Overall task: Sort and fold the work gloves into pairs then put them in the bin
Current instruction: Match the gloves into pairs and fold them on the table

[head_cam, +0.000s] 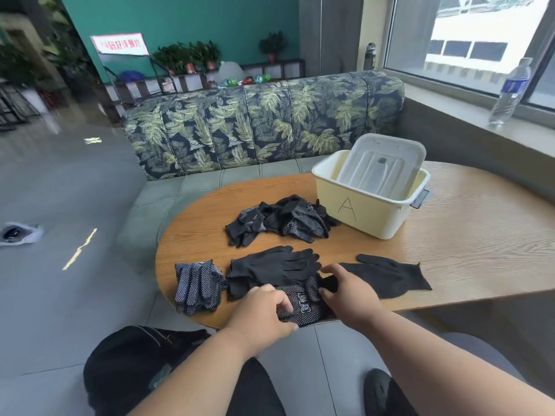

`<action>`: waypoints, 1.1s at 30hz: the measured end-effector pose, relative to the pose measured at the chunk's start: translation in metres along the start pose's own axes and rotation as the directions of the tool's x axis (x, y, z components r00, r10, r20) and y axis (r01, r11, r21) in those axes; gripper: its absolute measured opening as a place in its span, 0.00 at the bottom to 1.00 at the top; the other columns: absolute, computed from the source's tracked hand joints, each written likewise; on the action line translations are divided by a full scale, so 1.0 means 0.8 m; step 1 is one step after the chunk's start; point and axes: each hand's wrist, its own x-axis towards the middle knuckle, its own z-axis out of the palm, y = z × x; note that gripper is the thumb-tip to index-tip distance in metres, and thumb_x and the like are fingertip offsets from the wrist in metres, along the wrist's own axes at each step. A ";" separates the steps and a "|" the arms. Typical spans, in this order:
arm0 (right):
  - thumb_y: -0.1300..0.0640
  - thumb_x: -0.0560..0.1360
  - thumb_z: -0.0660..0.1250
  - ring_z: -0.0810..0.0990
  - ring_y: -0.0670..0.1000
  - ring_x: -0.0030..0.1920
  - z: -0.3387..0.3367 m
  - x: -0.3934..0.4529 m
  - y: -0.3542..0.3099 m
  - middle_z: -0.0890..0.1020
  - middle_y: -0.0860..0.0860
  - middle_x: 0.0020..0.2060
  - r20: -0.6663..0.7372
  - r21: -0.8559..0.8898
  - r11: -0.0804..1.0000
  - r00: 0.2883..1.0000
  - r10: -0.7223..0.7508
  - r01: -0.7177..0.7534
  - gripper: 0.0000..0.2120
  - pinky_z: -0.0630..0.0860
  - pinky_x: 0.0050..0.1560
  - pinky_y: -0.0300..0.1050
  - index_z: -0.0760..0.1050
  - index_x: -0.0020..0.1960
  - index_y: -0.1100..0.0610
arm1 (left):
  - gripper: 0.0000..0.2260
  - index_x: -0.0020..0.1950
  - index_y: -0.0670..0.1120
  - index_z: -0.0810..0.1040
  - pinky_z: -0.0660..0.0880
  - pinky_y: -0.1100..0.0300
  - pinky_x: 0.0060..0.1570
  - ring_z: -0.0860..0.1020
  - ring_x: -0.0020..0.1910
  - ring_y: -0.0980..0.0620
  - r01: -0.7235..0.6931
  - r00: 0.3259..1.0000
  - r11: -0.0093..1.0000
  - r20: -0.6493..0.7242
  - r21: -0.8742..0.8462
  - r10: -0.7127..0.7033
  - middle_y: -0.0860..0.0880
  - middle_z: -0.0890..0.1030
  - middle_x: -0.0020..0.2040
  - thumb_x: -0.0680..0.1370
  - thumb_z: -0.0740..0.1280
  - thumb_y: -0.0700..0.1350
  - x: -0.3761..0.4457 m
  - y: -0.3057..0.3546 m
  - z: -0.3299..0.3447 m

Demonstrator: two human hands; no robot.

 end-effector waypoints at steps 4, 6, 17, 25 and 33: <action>0.47 0.78 0.69 0.83 0.52 0.55 -0.001 -0.003 -0.001 0.85 0.45 0.57 0.002 0.000 1.000 1.000 -0.003 0.003 0.20 0.77 0.49 0.45 0.72 0.69 0.41 | 0.20 0.59 0.59 0.79 0.73 0.57 0.51 0.73 0.57 0.54 -0.057 0.991 0.987 0.129 0.153 0.037 0.57 0.73 0.56 0.69 0.78 0.56 -0.013 -0.009 -0.009; 0.47 0.79 0.69 0.83 0.52 0.55 -0.002 -0.005 -0.004 0.84 0.45 0.58 0.006 -0.002 1.000 1.000 -0.002 0.002 0.20 0.77 0.49 0.44 0.71 0.69 0.41 | 0.17 0.59 0.59 0.79 0.69 0.59 0.49 0.72 0.58 0.52 -0.098 0.992 0.975 0.092 0.199 0.081 0.56 0.74 0.56 0.72 0.75 0.49 -0.014 -0.008 -0.006; 0.25 0.65 0.70 0.80 0.50 0.62 0.002 -0.022 -0.023 0.78 0.46 0.64 0.044 -0.074 0.997 0.999 -0.009 0.012 0.42 0.77 0.56 0.46 0.65 0.74 0.39 | 0.08 0.58 0.57 0.80 0.69 0.61 0.53 0.76 0.58 0.56 -0.027 1.000 0.999 -0.012 0.032 0.027 0.59 0.81 0.58 0.81 0.65 0.50 -0.004 -0.003 -0.010; 0.24 0.62 0.71 0.80 0.49 0.62 0.001 -0.026 -0.026 0.77 0.45 0.66 0.042 -0.091 0.995 0.998 -0.046 0.050 0.45 0.78 0.58 0.45 0.64 0.74 0.38 | 0.09 0.59 0.58 0.78 0.75 0.55 0.48 0.79 0.51 0.51 0.042 0.999 0.999 -0.019 0.029 -0.041 0.56 0.81 0.48 0.79 0.67 0.55 0.014 0.007 -0.004; 0.30 0.68 0.71 0.79 0.49 0.63 -0.002 -0.028 -0.023 0.76 0.44 0.68 0.034 -0.045 0.998 0.999 -0.042 0.044 0.39 0.75 0.56 0.43 0.64 0.75 0.39 | 0.11 0.54 0.55 0.71 0.71 0.56 0.45 0.77 0.51 0.50 0.098 0.983 0.995 -0.154 -0.004 -0.097 0.56 0.77 0.48 0.77 0.71 0.50 0.021 0.021 0.011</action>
